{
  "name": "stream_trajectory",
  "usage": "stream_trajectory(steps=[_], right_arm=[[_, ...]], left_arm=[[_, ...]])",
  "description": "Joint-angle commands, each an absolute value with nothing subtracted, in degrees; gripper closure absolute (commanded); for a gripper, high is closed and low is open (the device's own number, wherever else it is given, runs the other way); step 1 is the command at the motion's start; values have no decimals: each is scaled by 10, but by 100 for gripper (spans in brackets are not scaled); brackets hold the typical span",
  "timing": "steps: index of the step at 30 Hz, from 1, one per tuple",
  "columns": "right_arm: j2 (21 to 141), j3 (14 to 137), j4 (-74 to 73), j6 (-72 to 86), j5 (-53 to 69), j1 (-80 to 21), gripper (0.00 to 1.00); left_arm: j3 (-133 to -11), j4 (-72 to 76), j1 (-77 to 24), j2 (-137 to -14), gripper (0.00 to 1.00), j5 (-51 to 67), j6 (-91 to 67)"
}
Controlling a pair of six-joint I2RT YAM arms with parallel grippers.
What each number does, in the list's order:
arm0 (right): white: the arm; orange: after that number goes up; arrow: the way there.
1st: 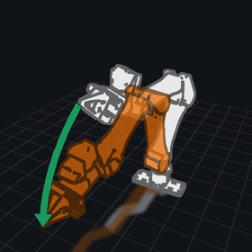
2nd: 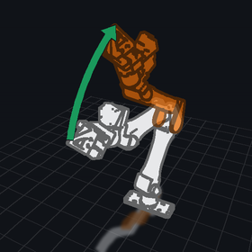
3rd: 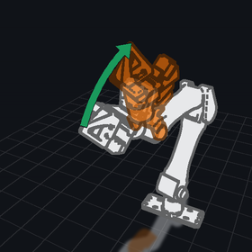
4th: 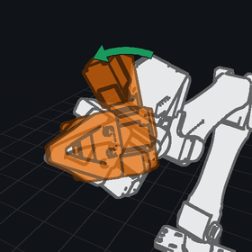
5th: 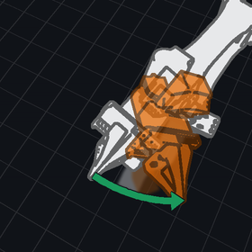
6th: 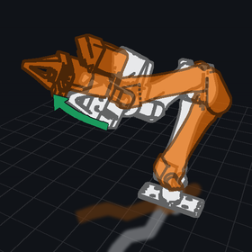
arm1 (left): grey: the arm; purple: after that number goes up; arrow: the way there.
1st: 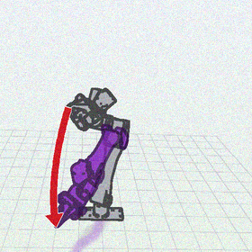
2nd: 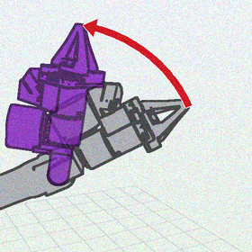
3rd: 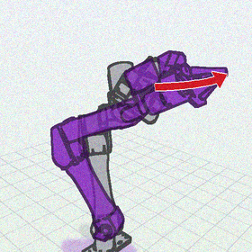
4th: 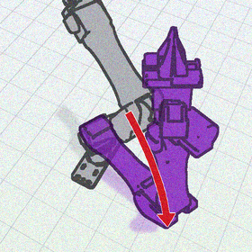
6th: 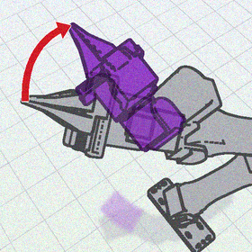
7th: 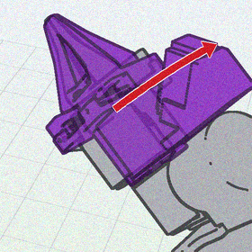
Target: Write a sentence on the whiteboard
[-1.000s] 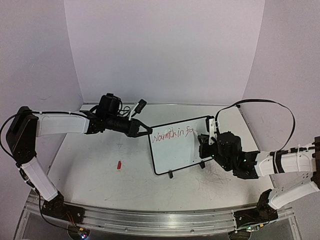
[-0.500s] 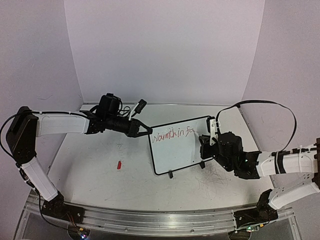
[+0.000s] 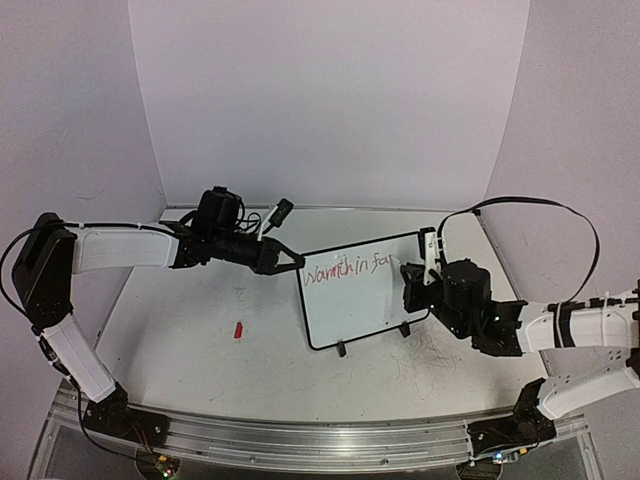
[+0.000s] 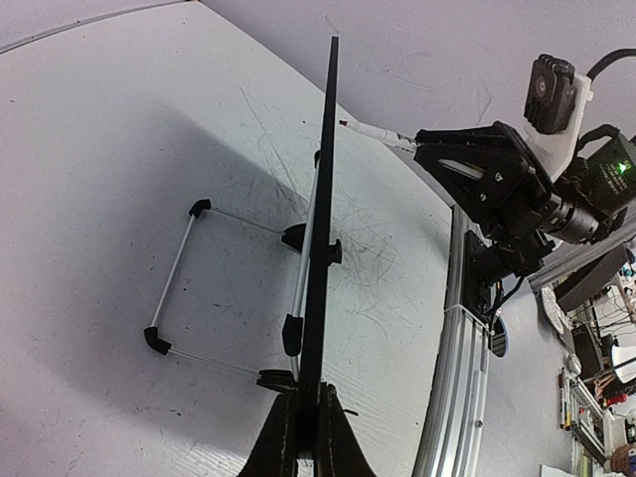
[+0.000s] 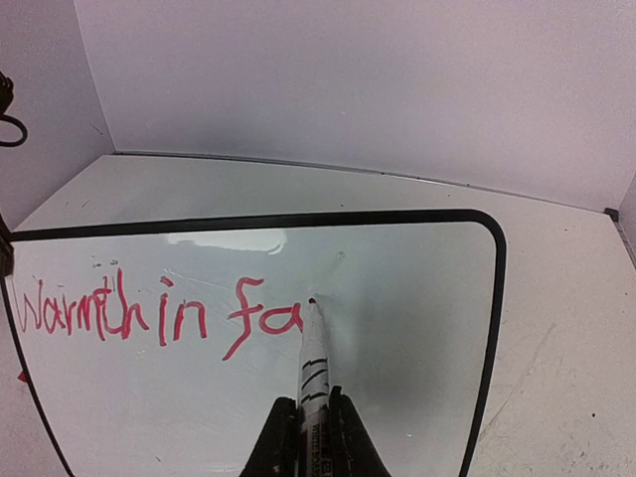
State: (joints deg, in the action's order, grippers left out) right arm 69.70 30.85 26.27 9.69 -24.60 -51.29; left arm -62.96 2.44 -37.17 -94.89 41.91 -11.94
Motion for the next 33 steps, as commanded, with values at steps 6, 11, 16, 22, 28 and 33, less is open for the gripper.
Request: stream_trajectory(steps=[6,11,16,22,28,33], right_arm=[[715,330,292,85,-244,-508,100],[723,332,295,83,-246,-507,100],[726,329,290,86,-253,-507,100],[715,317,270,100,-241,-507,100],[709,303,259,114,-230,-508,100],[706,298,253,121,-227,-508,100]], left_arm=[[-632,35,-369,-929,100,432,-112],[-632,35,-369,-928,100,432,-112],[-632,35,-369,-927,100,432,-112],[-632,35,-369,-926,100,431,-112],[-632,35,-369,-926,100,430,-111],[-632,35,-369,-929,100,431,-112]])
